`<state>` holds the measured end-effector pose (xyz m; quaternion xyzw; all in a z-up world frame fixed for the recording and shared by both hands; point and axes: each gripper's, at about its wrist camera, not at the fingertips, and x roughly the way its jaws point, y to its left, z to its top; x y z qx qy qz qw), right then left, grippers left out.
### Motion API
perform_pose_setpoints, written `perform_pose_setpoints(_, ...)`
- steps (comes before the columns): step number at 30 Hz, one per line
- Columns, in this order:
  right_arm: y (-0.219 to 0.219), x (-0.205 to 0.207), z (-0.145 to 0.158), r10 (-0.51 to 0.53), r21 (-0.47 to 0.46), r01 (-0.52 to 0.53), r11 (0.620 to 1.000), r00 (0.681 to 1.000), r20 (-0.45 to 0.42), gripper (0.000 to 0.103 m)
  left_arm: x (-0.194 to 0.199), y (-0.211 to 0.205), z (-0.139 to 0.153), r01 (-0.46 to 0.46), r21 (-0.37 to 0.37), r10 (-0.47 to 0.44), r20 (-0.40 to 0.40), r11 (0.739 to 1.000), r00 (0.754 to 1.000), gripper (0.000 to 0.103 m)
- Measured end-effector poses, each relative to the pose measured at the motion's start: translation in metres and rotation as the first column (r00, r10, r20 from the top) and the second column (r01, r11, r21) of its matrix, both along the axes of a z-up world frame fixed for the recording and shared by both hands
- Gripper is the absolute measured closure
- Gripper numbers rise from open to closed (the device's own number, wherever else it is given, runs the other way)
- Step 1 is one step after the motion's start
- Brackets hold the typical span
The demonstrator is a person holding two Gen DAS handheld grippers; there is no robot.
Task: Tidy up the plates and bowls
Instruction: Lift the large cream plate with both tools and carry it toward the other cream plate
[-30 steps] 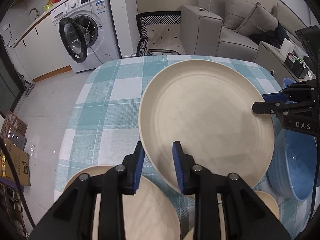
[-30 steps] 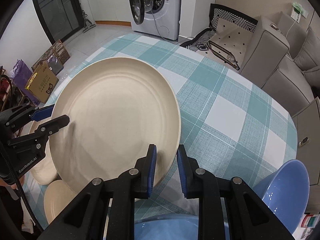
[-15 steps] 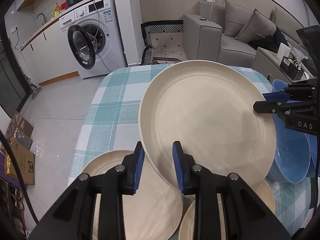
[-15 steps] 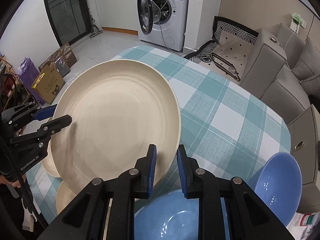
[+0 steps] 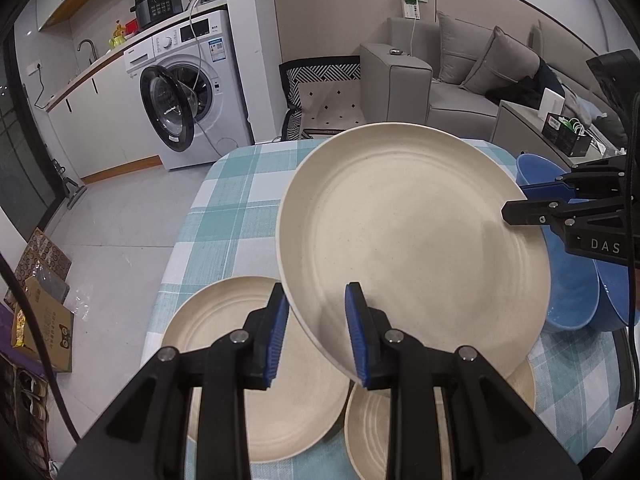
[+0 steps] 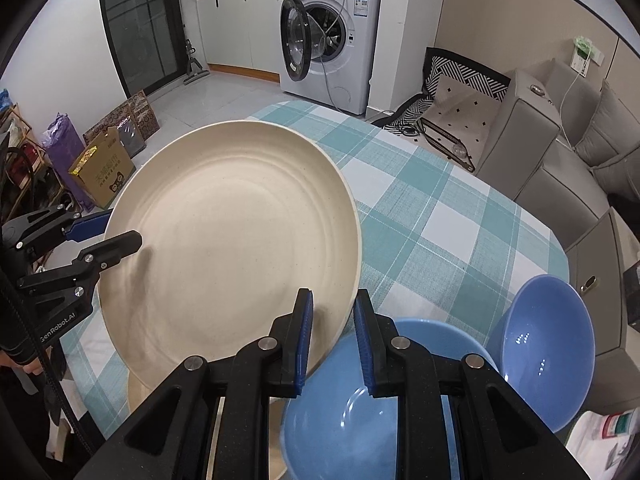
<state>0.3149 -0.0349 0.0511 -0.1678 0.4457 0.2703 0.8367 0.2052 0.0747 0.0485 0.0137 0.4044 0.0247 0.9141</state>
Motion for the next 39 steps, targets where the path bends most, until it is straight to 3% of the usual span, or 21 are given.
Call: perform_pose_setpoints(39, -0.02, -0.093, -0.03, 0.007, 0.028, -0.007, 1.0, 1.0, -0.001, 0.082, -0.09, -0.009, -0.02, 0.009, -0.017, -0.008, 0.041, 1.0, 0.999, 0.076)
